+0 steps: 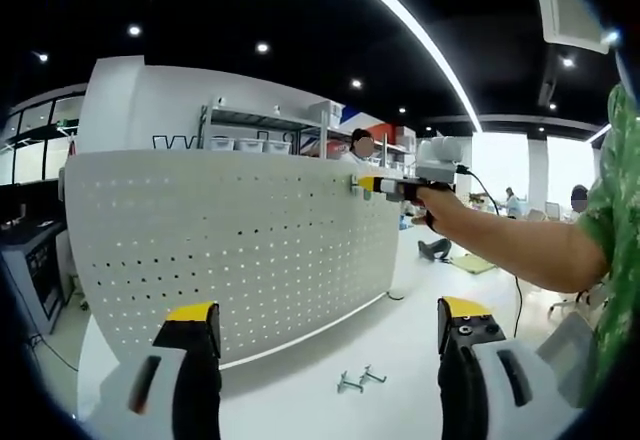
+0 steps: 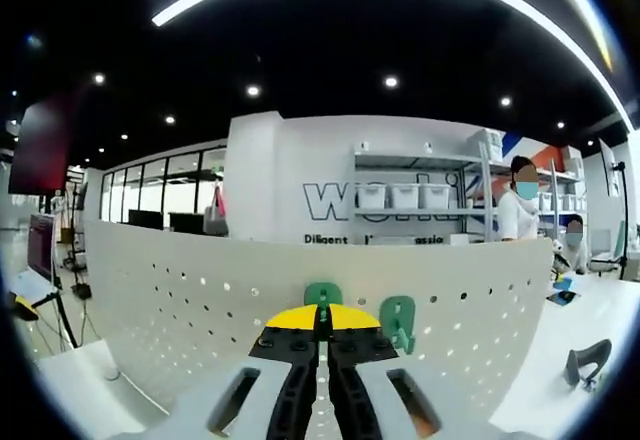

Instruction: Insert the hook assembly into the mounting plate slot until the hook locks in place.

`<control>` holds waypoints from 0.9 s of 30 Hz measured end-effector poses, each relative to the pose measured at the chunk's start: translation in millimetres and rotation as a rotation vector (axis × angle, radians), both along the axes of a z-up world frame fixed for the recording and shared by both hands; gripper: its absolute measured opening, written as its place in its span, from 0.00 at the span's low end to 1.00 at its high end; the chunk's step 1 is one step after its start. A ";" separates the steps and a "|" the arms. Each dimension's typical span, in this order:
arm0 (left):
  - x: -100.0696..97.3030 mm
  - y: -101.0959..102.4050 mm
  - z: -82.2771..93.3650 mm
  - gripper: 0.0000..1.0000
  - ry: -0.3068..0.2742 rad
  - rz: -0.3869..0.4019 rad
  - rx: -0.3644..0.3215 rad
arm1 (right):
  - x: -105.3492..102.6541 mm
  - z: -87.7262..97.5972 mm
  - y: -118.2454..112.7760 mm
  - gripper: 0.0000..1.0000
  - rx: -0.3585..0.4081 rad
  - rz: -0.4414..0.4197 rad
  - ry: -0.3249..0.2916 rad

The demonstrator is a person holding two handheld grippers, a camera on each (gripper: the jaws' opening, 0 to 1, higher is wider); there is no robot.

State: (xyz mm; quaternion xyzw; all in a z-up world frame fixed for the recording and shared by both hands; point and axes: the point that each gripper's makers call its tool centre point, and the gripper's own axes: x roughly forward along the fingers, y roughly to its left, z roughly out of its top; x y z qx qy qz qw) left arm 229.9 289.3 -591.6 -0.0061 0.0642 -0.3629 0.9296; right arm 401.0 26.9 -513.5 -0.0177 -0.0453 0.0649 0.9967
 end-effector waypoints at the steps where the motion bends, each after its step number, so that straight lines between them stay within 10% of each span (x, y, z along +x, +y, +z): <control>1: 0.1 0.2 0.1 0.92 0.000 0.000 -0.001 | 0.0 -0.1 0.1 0.00 0.000 0.000 -0.002; 27: 2.4 -0.2 -1.4 0.90 0.003 -0.007 0.000 | 1.4 -4.1 0.0 0.00 0.012 -0.018 -0.007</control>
